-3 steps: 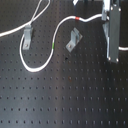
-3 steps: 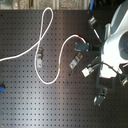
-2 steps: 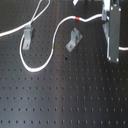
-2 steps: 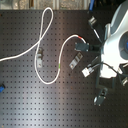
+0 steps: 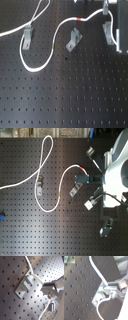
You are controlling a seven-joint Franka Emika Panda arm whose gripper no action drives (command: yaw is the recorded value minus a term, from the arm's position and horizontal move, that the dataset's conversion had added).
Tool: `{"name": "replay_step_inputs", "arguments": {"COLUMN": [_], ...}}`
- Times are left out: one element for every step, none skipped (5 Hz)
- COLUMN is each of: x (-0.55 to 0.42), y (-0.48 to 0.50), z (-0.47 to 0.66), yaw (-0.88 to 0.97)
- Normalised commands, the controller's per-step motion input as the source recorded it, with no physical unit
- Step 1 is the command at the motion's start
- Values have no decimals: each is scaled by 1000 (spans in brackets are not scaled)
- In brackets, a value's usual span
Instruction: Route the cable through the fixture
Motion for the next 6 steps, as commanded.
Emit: {"name": "replay_step_inputs", "arguments": {"x": [0, 0, 80, 333, 171, 371], "y": [0, 0, 89, 453, 40, -53], "z": [0, 0, 0, -1, -16, -76], "yaw": [-720, -711, -154, 94, 0, -134]}}
